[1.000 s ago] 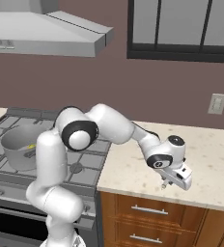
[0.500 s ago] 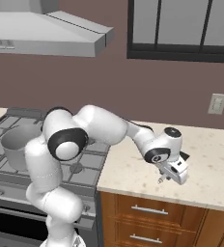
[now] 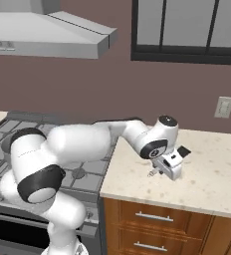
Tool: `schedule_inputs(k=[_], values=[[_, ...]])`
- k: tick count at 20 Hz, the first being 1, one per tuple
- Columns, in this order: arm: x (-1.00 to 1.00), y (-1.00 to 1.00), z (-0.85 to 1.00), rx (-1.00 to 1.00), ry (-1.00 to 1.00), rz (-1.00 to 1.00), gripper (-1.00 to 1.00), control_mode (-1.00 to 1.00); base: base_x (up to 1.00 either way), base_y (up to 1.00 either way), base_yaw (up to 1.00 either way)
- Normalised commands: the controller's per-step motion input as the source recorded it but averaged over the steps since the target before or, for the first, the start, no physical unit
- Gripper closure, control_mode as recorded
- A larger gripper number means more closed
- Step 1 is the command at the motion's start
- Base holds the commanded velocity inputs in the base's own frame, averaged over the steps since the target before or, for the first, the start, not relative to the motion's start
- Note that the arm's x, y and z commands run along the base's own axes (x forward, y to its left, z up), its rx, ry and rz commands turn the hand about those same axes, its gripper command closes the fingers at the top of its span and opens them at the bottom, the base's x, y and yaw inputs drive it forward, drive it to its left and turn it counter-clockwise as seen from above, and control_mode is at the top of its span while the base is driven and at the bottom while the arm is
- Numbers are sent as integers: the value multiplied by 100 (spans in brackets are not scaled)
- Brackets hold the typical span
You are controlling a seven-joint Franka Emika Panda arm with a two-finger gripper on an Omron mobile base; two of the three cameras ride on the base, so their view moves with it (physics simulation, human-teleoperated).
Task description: Put the lemon and lemon wedge in the pot. Retrieve the spatula and lightly stir the vegetables in the pot.
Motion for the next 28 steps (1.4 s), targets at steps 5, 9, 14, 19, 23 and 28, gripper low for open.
schedule_inputs(k=[5,9,14,19,23,28], values=[[-14,65,53,26,0,-35,100,-100,0,0,0],[-19,56,47,31,0,-46,100,-100,0,0,0],[-30,46,40,33,-1,-56,100,-100,0,0,0],[-30,25,11,10,-5,-25,100,-100,0,0,0],[-34,16,18,18,-11,0,100,-100,0,0,0],[-17,25,50,50,0,0,100,-100,0,0,0]])
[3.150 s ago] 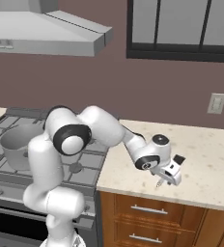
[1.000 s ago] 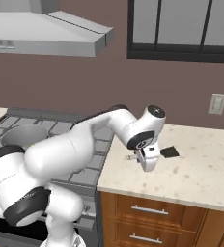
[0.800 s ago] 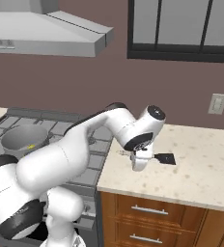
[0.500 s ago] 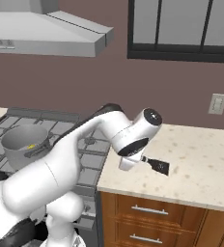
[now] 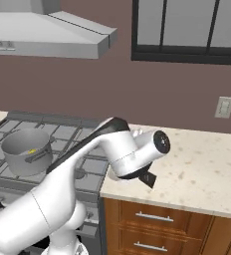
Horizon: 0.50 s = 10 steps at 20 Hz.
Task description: Put the lemon and lemon wedge in the pot. Retrieve the spatula and lightly stir the vegetables in the pot.
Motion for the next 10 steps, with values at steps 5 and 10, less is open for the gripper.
schedule_inputs(k=[5,10], values=[[-3,31,61,49,12,0,100,-100,0,0,0],[0,29,59,43,20,0,100,-100,0,0,0]])
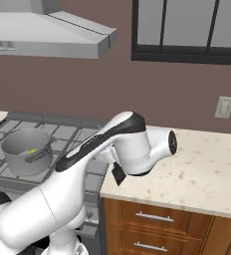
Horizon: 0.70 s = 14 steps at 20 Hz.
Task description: Put the lemon and lemon wedge in the pot. Retrieve the spatula and lightly stir the vegetables in the pot.
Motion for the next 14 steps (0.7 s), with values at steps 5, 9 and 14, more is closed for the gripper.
schedule_inputs(k=[5,9,14], values=[[-7,39,30,43,14,0,100,-100,0,0,0],[-14,50,1,32,-12,0,100,-100,0,0,0],[15,58,13,14,-20,-2,100,-100,0,0,0]])
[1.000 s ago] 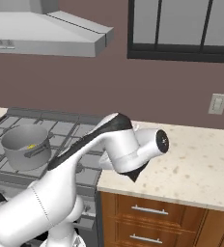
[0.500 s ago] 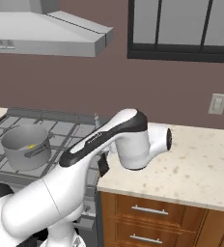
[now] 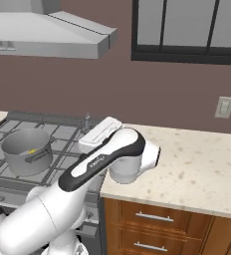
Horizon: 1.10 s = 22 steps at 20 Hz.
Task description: Put the lemon and lemon wedge in the pot. Retrieve the spatula and lightly stir the vegetables in the pot.
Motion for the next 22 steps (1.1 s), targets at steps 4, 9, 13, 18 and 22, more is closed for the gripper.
schedule_inputs(k=[4,9,13,18,22], values=[[15,66,16,0,-18,-3,100,-100,0,0,0],[6,71,9,0,-20,-1,100,-100,0,0,0],[12,55,16,0,-2,-2,100,-100,0,0,0],[23,64,1,0,0,-5,100,-100,0,0,0],[31,56,2,0,11,-2,100,-100,0,0,0]])
